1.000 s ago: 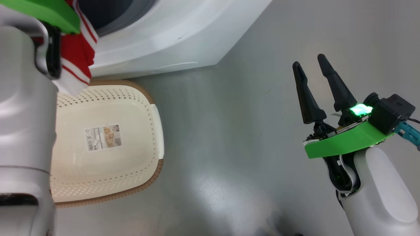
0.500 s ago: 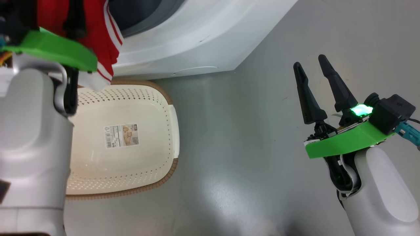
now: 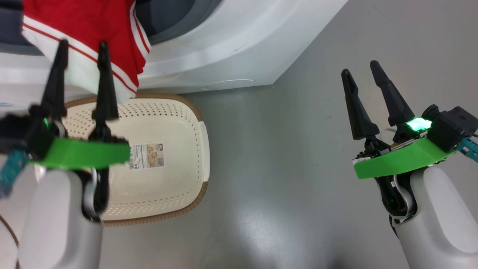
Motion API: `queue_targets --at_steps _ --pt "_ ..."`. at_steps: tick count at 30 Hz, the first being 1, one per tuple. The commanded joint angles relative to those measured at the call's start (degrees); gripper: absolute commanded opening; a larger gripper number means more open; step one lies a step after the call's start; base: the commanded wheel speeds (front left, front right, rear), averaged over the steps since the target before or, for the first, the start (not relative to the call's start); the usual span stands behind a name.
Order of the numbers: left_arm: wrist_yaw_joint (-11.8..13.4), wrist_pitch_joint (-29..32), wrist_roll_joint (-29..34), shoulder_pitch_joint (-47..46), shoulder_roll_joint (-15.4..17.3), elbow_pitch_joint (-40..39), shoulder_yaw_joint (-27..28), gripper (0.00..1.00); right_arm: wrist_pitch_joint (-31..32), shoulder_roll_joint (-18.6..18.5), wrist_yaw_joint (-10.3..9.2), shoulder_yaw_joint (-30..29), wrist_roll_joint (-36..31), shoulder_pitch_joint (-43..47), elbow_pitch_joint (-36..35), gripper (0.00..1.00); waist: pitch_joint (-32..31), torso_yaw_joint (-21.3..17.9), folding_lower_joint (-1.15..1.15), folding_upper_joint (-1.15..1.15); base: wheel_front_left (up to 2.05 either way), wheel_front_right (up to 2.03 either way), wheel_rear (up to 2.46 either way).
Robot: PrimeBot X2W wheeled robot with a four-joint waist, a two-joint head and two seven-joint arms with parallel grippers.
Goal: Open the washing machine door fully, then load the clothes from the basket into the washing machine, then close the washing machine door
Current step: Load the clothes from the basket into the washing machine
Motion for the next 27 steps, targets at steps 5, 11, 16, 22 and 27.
queue_targets --at_steps 5,11,16,22,27 --pt "1.0 -0.3 0.8 9.8 -0.3 -7.6 2.3 1.00 -0.3 -0.1 0.09 0.3 0.1 1.9 -1.8 1.00 -0.6 0.1 0.00 0.00 0.00 0.00 0.00" --pt "-0.2 -0.3 1.8 16.5 -1.5 -12.3 4.7 1.00 -0.3 -0.7 0.09 -0.5 -0.2 2.4 -2.5 1.00 -0.6 0.9 0.00 0.00 0.00 0.00 0.00" --pt "-1.1 -0.3 3.0 18.6 -2.5 -13.9 6.2 1.00 -0.3 -1.0 0.09 -0.7 -0.5 2.5 -3.1 1.00 -0.5 1.3 0.00 0.00 0.00 0.00 0.00" --pt "-2.0 -0.3 4.0 20.7 -3.5 -14.6 6.5 1.00 -0.3 -1.0 0.09 -0.8 -0.8 2.6 -3.7 1.00 -0.6 1.3 0.00 0.00 0.00 0.00 0.00" --pt "-2.5 -0.3 4.1 21.1 -4.0 -14.2 6.5 1.00 -0.3 -1.1 0.09 -0.9 -1.0 3.1 -3.8 1.00 -1.1 1.3 0.00 0.00 0.00 0.00 0.00"
